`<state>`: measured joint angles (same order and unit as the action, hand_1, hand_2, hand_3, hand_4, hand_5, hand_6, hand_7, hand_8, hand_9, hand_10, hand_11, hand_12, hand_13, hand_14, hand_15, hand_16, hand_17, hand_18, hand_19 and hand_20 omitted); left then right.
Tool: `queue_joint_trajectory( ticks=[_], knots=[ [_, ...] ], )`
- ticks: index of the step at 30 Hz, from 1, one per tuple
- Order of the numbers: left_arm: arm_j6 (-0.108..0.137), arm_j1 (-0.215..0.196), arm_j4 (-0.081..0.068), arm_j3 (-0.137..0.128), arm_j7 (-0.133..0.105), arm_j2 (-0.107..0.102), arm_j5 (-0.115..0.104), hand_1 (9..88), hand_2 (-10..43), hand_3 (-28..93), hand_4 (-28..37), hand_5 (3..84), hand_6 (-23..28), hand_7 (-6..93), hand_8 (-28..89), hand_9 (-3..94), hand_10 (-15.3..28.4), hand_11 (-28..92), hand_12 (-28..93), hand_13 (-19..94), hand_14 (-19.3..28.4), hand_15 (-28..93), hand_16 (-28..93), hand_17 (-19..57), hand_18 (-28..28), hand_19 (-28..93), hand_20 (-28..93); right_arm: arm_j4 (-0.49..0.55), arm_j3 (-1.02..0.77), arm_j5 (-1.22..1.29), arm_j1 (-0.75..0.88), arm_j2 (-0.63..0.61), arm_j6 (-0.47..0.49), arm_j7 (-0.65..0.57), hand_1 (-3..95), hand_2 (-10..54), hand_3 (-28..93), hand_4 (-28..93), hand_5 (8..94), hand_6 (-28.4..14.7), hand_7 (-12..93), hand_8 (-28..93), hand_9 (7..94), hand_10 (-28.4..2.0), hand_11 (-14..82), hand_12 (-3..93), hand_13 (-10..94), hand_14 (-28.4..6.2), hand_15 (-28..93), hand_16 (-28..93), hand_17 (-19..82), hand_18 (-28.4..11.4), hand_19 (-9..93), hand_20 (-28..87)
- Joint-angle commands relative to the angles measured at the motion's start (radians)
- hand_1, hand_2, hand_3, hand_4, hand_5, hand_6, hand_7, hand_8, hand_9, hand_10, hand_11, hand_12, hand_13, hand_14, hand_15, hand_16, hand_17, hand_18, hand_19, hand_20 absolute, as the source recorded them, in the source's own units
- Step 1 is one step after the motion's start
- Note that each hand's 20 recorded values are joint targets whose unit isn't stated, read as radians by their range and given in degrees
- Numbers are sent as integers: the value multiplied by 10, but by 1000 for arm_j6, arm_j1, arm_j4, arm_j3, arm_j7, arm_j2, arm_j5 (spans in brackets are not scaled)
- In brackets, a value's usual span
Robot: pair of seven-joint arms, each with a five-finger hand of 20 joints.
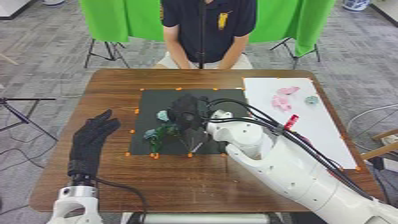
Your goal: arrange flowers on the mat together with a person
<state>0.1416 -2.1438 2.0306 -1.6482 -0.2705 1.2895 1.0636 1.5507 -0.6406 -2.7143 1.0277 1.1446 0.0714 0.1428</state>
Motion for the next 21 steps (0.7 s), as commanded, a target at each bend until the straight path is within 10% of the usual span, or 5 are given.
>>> queue_joint_trajectory(
  ticks=[1, 12, 21],
  knots=[
    [-9, -9, -4, 3, 4, 2, 4, 202, 68, 641, -270, 471, 42, 118, -62, 481, 142, 159, 130, 385, 174, 113, 18, 57, 118, 87, 163, -4, -8, -21, -6, -2, -1, -9, 485, -95, 692, -273, 660, 50, 182, -115, 824, -82, 104, 214, 937, 7, 483, 279, 623, -109, 932, 402],
    [-8, -15, 0, 0, 4, 4, 6, 204, 61, 644, -266, 472, 39, 125, -63, 483, 135, 163, 129, 390, 167, 113, 21, 58, 118, 82, 165, 157, -187, 106, 53, -21, -16, -93, 449, -95, 734, -276, 629, 53, 177, -117, 804, -93, 129, 173, 937, 7, 476, 283, 622, -109, 932, 405],
    [-19, -15, 3, 4, 11, 5, 13, 207, 59, 648, -263, 477, 46, 121, -65, 484, 140, 168, 127, 393, 170, 114, 21, 57, 119, 82, 167, 468, -561, 644, 468, -26, -311, -157, 409, -95, 719, -232, 647, 28, 160, -101, 798, -100, 141, 164, 927, -11, 419, 297, 599, -110, 927, 360]
  ],
)
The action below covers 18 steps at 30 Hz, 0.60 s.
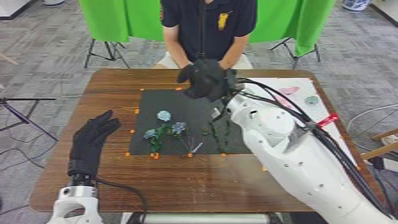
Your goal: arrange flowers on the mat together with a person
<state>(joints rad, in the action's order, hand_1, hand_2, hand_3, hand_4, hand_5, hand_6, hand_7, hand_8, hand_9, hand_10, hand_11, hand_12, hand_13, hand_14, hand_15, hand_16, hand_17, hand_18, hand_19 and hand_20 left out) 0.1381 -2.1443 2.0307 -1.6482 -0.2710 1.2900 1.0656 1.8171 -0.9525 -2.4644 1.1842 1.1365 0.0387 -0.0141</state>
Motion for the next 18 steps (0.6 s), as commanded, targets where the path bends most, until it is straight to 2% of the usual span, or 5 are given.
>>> queue_joint_trajectory(
  ticks=[1, 5, 9, 13, 18],
  knots=[
    [-14, -16, 5, 5, 11, 4, 10, 206, 59, 649, -263, 477, 46, 120, -65, 484, 141, 168, 127, 393, 170, 114, 21, 57, 119, 82, 167, 218, -281, 483, 370, -17, -303, 43, 405, -95, 718, -227, 652, 28, 161, -100, 798, -102, 142, 165, 923, -14, 409, 298, 593, -110, 919, 348],
    [-11, -25, 11, 12, 10, 5, 11, 207, 58, 649, -263, 477, 47, 120, -64, 484, 141, 167, 127, 393, 170, 115, 21, 57, 119, 82, 166, 240, -400, 844, 565, 40, -236, 197, 345, -73, 705, -180, 684, 25, 171, -88, 797, -113, 147, 171, 837, -53, 349, 291, 510, -124, 822, 309],
    [-43, -3, 1, 38, 20, 7, 41, 207, 57, 651, -262, 477, 47, 119, -64, 484, 141, 168, 126, 394, 170, 115, 21, 57, 119, 82, 166, 244, -516, 1118, 765, 152, -84, 291, 258, -11, 724, -169, 663, 6, 161, -98, 711, -143, 120, 158, 620, -126, 230, 246, 341, -150, 513, 362],
    [-62, 1, 4, 56, 26, 15, 67, 209, 57, 650, -264, 477, 47, 120, -64, 484, 141, 168, 126, 393, 169, 115, 22, 57, 119, 81, 166, 260, -631, 1183, 923, 269, 86, 298, 165, 10, 777, -175, 505, -3, 103, -85, 517, -153, 63, 126, 403, -138, 111, 208, 215, -137, 132, 321],
    [-69, -1, 10, 52, 32, 11, 92, 210, 57, 650, -264, 478, 48, 120, -64, 484, 140, 170, 127, 393, 169, 115, 22, 57, 118, 80, 166, 289, -659, 1234, 1026, 290, 106, 318, 77, 24, 791, -191, 348, 1, 48, -75, 372, -135, 29, 101, 271, -124, 59, 152, 148, -132, 34, 273]
  ],
)
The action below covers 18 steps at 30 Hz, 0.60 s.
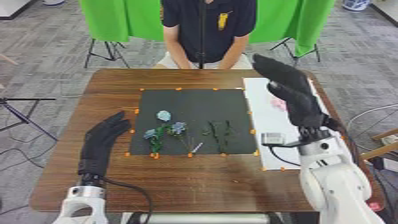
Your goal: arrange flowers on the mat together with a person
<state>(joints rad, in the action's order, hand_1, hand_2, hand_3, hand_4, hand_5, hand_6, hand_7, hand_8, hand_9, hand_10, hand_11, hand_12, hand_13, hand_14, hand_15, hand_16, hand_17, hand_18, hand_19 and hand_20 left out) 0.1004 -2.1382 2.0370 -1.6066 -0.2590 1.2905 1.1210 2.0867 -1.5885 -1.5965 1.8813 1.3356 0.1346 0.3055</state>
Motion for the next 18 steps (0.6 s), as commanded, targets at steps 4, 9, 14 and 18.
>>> queue_joint_trajectory(
  ticks=[4, 9, 14, 18],
  knots=[
    [-35, -4, 4, 8, 25, 8, 38, 210, 57, 651, -264, 477, 48, 120, -65, 483, 139, 170, 127, 392, 168, 115, 23, 57, 118, 79, 167, 25, -26, 373, 338, 76, -14, 3, 47, 30, 792, -200, 315, 7, 55, -73, 357, -133, 28, 94, 256, -116, 52, 137, 137, -130, 37, 253],
    [-39, -2, 2, 16, 17, 9, 41, 210, 56, 652, -265, 477, 48, 121, -65, 483, 138, 171, 127, 391, 167, 114, 23, 56, 118, 79, 167, 23, -26, 401, 341, 81, -47, 20, 47, 23, 810, -193, 326, 3, 68, -80, 371, -135, 33, 94, 271, -114, 63, 134, 146, -126, 44, 251],
    [-39, 1, 1, 17, 14, 4, 41, 210, 55, 654, -264, 476, 47, 123, -65, 483, 138, 170, 126, 392, 166, 115, 23, 57, 118, 79, 168, 18, -33, 398, 337, 86, -45, 29, 48, 23, 815, -194, 340, 2, 77, -84, 386, -141, 37, 97, 289, -117, 77, 129, 157, -128, 50, 253],
    [-39, 3, 1, 15, 12, 3, 39, 211, 55, 653, -265, 476, 47, 123, -66, 483, 137, 171, 127, 392, 167, 115, 23, 57, 118, 79, 168, 14, -35, 394, 328, 88, -42, 37, 48, 24, 816, -193, 348, 2, 84, -87, 395, -142, 39, 98, 295, -118, 83, 127, 161, -132, 55, 255]
  ],
)
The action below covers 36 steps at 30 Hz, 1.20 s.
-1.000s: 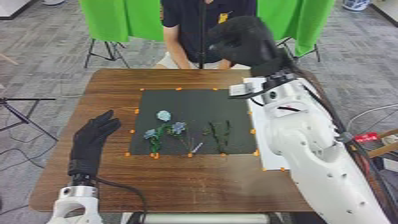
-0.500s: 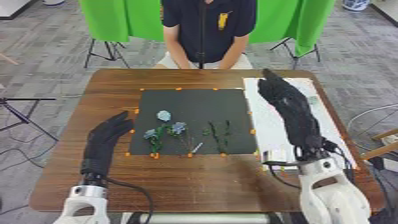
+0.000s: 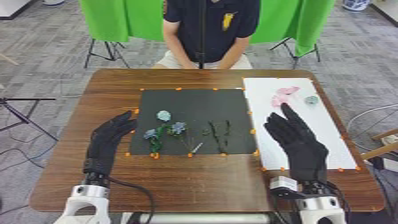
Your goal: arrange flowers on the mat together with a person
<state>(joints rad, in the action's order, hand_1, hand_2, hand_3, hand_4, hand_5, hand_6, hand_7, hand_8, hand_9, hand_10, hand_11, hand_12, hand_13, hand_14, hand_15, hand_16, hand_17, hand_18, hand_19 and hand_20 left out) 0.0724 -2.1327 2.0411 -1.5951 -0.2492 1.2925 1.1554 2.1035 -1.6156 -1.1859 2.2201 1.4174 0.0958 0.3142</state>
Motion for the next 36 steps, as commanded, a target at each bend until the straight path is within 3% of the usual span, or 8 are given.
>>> queue_joint_trajectory(
  ticks=[1, 13, 17, 36],
  knots=[
    [-13, -2, -3, 3, 5, 2, 6, 212, 55, 653, -265, 476, 47, 123, -66, 483, 137, 170, 127, 392, 166, 115, 23, 57, 118, 79, 168, -5, -10, -23, -14, 7, -1, 30, 48, 24, 815, -193, 349, 2, 85, -88, 396, -142, 40, 98, 296, -118, 85, 126, 162, -132, 56, 255],
    [-4, -13, 5, -4, -2, 9, -14, 214, 55, 651, -263, 476, 47, 123, -66, 483, 137, 169, 126, 391, 166, 115, 23, 57, 118, 77, 168, -6, -20, -29, -10, 20, 7, 49, 39, 27, 810, -192, 350, 3, 87, -90, 399, -142, 40, 100, 300, -119, 92, 121, 164, -133, 58, 254],
    [3, -20, 7, -6, -4, 11, -32, 215, 54, 652, -262, 477, 48, 122, -67, 483, 138, 169, 126, 391, 167, 115, 22, 57, 117, 77, 168, -3, -20, -32, -7, 23, 3, 51, 43, 19, 815, -189, 352, 3, 88, -90, 401, -142, 41, 101, 303, -120, 95, 122, 165, -133, 59, 254],
    [4, -18, 5, -15, 3, 10, -41, 215, 54, 649, -260, 479, 52, 116, -65, 484, 140, 169, 126, 392, 168, 115, 23, 57, 118, 79, 168, 1, -19, -32, -3, 29, -3, 39, 50, 17, 812, -189, 387, -1, 97, -89, 435, -145, 49, 111, 339, -132, 112, 142, 173, -139, 67, 265]
  ],
)
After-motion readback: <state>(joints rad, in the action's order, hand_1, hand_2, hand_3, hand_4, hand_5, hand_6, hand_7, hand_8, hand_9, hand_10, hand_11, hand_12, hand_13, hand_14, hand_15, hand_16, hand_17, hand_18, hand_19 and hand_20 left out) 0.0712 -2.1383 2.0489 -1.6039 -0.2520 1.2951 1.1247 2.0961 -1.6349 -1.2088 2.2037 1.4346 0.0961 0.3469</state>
